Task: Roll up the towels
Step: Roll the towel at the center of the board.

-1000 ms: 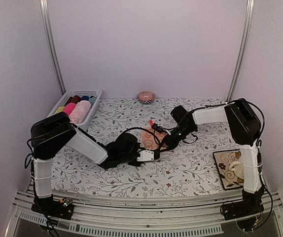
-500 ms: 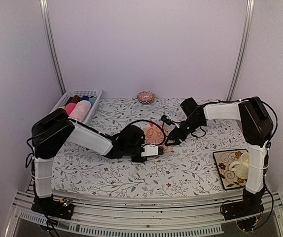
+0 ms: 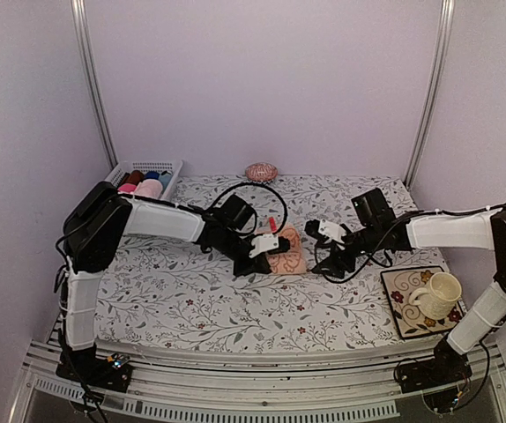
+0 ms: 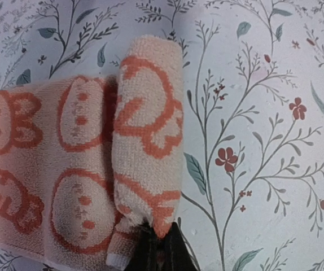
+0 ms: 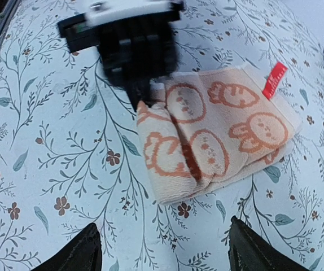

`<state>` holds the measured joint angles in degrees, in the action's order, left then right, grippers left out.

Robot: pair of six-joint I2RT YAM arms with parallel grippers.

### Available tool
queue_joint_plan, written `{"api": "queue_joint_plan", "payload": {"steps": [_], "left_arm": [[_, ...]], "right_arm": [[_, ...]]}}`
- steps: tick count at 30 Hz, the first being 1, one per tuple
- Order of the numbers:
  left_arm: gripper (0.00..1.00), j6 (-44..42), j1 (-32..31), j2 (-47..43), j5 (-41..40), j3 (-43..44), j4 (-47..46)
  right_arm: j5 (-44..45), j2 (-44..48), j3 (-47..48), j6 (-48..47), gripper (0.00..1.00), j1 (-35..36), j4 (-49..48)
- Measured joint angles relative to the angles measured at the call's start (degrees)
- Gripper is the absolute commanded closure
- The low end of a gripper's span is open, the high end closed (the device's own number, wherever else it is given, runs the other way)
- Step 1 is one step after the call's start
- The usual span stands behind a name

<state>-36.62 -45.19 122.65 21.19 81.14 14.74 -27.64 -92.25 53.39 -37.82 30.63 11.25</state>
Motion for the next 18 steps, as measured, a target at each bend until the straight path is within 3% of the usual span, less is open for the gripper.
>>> {"api": "queue_joint_plan", "payload": {"steps": [8,18], "left_arm": [[1.0,5.95,5.14,6.29,13.64,10.03,11.17],[1.0,9.25,6.71,12.07,20.68,19.28,21.33]], "right_arm": [[5.35,1.99,-6.19,-10.73,0.24,8.09,-11.93],[13.97,-8.26,-4.24,-18.43,0.28,12.9,-18.27]]}}
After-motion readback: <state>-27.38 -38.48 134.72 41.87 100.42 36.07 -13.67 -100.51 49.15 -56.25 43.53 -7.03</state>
